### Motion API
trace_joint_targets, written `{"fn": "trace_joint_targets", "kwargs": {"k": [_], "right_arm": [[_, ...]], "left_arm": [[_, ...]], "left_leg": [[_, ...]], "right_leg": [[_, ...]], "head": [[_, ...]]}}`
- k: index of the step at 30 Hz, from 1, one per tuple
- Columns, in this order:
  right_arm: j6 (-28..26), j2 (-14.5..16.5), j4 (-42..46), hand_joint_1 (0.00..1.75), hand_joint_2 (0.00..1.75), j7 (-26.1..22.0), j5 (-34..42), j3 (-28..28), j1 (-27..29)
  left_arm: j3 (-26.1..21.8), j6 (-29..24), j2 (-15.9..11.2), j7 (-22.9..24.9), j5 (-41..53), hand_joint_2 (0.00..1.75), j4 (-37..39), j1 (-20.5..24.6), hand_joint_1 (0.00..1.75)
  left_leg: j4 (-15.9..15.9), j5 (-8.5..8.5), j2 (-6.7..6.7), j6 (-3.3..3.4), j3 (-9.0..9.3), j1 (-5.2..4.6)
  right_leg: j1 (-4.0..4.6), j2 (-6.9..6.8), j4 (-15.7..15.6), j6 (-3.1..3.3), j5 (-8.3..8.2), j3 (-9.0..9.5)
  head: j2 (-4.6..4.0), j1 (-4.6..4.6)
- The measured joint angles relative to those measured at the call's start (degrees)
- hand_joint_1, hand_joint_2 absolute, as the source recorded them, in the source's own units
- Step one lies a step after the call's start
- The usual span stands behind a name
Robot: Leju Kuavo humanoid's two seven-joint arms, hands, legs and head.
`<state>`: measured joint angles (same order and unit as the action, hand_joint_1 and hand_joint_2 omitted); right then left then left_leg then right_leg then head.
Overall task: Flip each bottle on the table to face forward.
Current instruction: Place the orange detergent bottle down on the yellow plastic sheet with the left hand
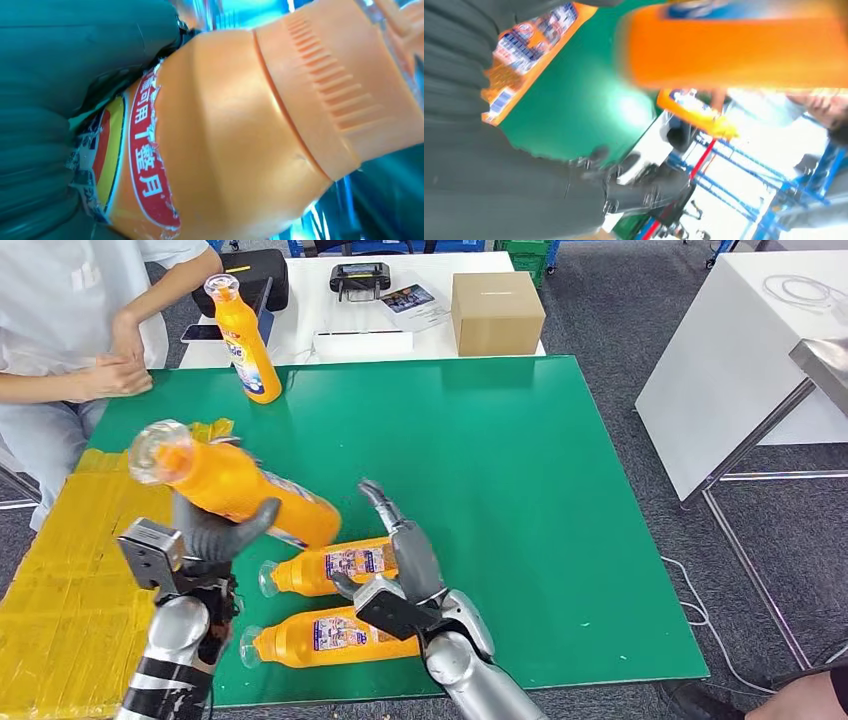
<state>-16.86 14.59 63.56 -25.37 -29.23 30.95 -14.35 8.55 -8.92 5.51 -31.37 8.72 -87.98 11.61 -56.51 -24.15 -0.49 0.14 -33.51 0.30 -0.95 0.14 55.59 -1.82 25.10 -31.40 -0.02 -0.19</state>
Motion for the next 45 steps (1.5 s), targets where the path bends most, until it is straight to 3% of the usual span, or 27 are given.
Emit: {"fn": "trace_joint_targets", "kwargs": {"k": [5, 11, 15, 20, 30, 40, 42, 44, 45], "right_arm": [[-1.3, -1.7, 6.2, 0.00, 1.75, 0.0, -0.8, -0.3, 2.2], [-2.5, -3.5, 11.5, 0.00, 1.75, 0.0, -0.6, -0.8, 3.6], [-2.6, -4.5, 13.5, 0.00, 1.75, -0.4, 0.1, -1.1, 3.8], [-2.5, -5.6, 15.2, 0.00, 1.75, -1.1, 1.4, -1.3, 3.8], [-2.3, -7.0, 15.6, 0.00, 1.75, -2.4, 3.5, -1.3, 3.6], [-2.1, -8.0, 15.6, 0.00, 1.75, -3.2, 5.5, -0.8, 3.0], [-2.1, -8.0, 15.5, 0.00, 1.75, -3.2, 5.7, -0.5, 2.8], [-2.1, -8.1, 15.4, 0.00, 1.75, -3.2, 5.8, -0.3, 2.6], [-2.1, -8.2, 15.4, 0.00, 1.75, -3.2, 5.8, -0.2, 2.5]], "left_arm": [[-2.0, -16.7, -1.7, 0.1, 19.5, 1.75, -1.9, 0.4, 1.75], [-3.5, -26.9, -5.3, 5.6, 40.2, 1.75, 0.8, 1.5, 1.75], [-3.7, -27.1, -8.1, 8.0, 47.2, 1.75, 5.1, 2.1, 1.75], [-3.7, -29.5, -13.5, 8.9, 54.9, 1.75, 15.0, 3.1, 1.75], [-3.8, -30.8, -20.3, 11.9, 67.1, 1.75, 26.1, 3.8, 1.75], [-10.1, -31.0, -23.7, 10.9, 75.7, 1.75, 32.0, 2.8, 1.72], [-10.9, -31.0, -24.0, 12.4, 78.6, 1.75, 32.4, 2.7, 1.10], [-11.0, -31.0, -24.5, 13.9, 80.2, 1.75, 32.7, 2.6, 0.25], [-11.0, -31.0, -24.7, 14.3, 80.5, 1.75, 32.8, 2.5, 0.07]], "left_leg": [[0.0, 0.00, -0.02, 0.00, 0.00, 0.00], [0.0, 0.00, 0.00, 0.00, 0.00, 0.00], [0.0, 0.00, 0.02, 0.00, 0.01, 0.00], [0.0, 0.00, 0.11, -0.01, 0.01, 0.01], [0.0, 0.00, 0.16, -0.01, -0.05, 0.01], [0.0, 0.00, 0.12, -0.02, -0.06, 0.04], [0.0, 0.00, 0.12, -0.02, -0.07, 0.04], [0.0, 0.00, 0.12, -0.02, -0.07, 0.04], [0.0, 0.00, 0.12, -0.02, -0.06, 0.04]], "right_leg": [[0.00, -0.01, 0.0, 0.00, 0.00, 0.00], [0.00, 0.00, 0.0, 0.00, 0.00, -0.01], [0.00, 0.00, 0.0, 0.00, 0.00, 0.00], [0.01, 0.07, 0.0, 0.00, 0.00, -0.05], [0.01, 0.11, 0.0, 0.01, 0.00, -0.09], [0.05, 0.08, 0.0, 0.01, 0.01, -0.07], [0.04, 0.08, 0.0, 0.01, 0.01, -0.07], [0.05, 0.08, 0.0, 0.01, 0.01, -0.07], [0.04, 0.08, 0.0, 0.01, 0.01, -0.07]], "head": [[0.00, 0.01], [0.00, 0.01], [0.00, 0.02], [0.00, 0.00], [0.00, 0.02], [0.00, 0.02], [0.00, 0.03], [0.00, 0.04], [0.00, 0.03]]}}
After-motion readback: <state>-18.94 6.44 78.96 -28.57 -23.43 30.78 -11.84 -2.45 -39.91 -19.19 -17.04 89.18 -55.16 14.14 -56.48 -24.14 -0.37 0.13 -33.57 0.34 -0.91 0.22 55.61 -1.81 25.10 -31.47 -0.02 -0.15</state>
